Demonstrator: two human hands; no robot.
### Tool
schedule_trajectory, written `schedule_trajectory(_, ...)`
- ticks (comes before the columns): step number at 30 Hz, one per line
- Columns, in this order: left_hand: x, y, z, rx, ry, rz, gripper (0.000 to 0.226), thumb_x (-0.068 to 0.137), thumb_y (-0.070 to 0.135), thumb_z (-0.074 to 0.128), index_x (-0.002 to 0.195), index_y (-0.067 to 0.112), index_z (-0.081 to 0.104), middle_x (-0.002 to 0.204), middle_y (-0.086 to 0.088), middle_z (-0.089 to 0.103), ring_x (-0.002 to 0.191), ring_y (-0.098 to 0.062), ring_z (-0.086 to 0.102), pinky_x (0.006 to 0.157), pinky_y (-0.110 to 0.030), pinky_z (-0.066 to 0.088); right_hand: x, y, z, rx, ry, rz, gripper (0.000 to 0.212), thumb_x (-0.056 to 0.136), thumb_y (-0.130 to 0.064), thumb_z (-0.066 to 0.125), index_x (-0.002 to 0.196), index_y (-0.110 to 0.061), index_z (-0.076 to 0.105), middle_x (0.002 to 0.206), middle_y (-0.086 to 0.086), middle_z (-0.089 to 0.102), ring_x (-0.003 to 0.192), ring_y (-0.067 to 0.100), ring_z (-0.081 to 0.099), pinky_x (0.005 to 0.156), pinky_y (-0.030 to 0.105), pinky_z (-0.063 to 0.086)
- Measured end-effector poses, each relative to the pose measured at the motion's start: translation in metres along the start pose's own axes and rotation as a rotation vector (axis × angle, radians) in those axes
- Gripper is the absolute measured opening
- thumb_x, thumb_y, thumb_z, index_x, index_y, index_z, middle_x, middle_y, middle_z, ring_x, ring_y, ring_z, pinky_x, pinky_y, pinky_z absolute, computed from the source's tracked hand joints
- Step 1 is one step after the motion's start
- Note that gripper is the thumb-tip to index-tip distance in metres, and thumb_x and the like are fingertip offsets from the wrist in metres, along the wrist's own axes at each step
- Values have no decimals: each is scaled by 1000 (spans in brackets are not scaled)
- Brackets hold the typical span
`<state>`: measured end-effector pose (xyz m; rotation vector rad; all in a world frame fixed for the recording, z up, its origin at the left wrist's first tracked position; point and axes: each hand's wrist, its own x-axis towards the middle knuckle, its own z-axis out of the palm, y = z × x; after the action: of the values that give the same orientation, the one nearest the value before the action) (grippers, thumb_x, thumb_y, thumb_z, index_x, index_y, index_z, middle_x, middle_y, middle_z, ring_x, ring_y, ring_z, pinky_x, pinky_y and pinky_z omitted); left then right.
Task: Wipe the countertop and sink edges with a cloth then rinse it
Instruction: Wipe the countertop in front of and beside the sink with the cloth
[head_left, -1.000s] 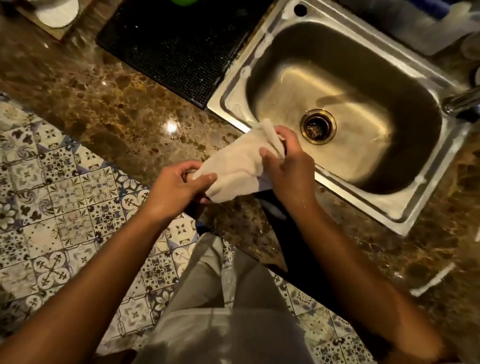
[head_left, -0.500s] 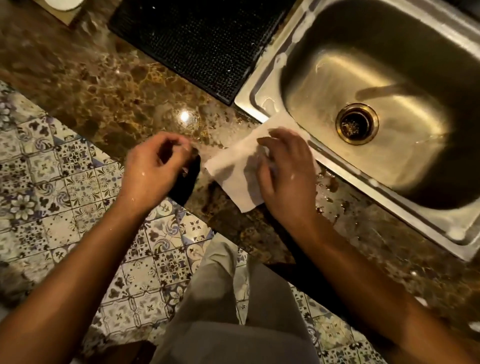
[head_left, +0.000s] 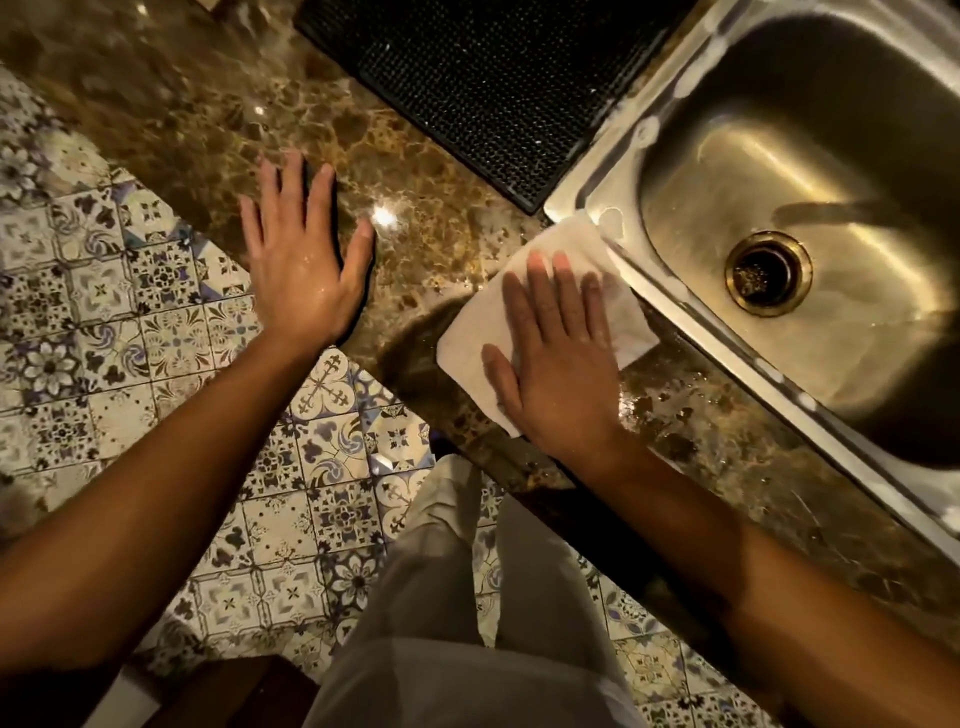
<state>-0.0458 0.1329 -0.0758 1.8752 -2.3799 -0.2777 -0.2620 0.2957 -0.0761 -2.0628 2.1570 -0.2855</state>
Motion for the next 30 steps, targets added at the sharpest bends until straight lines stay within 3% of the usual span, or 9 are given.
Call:
schedule_trajectory(8,1,-1,4,11,33,8,68,107,58,30,163,19,30,174,-7,14,161,-28,7,129,-49,2,58,-31,8,-39,-26,-100,61,106,-48,34,159,-19,37,168,20,25,158,40,16,126,59,12)
schedule_trajectory(14,1,0,4,21,48,2,68,107,58,29,163,19,30,174,-7,16,161,-28,8,130,-50,4,73,-39,10,-32,-68,-75,62,103,-51,36,159,-23,38,169,17,23,158,37,17,128,56,8)
schedule_trajectory(20,1,0,4,6,31,-6,68,106,57,31,163,19,30,174,-7,14,161,-28,6,130,-50,2,-12,-20,-5,6,-82,30,58,107,-51,35,157,-22,42,169,13,26,159,34,14,127,57,8)
schedule_trajectory(25,4,13,7,-2,16,-67,70,107,55,30,163,14,26,174,-11,10,161,-33,3,129,-55,-1,-90,10,-20,50,-62,67,60,104,-46,51,157,-19,42,169,15,23,159,35,14,126,61,13)
schedule_trajectory(30,0,17,9,8,57,-84,73,107,62,22,163,15,27,174,-9,12,161,-32,5,129,-55,1,-95,14,-17,-4,-61,75,64,103,-47,50,159,-19,38,169,16,23,158,37,16,124,62,17)
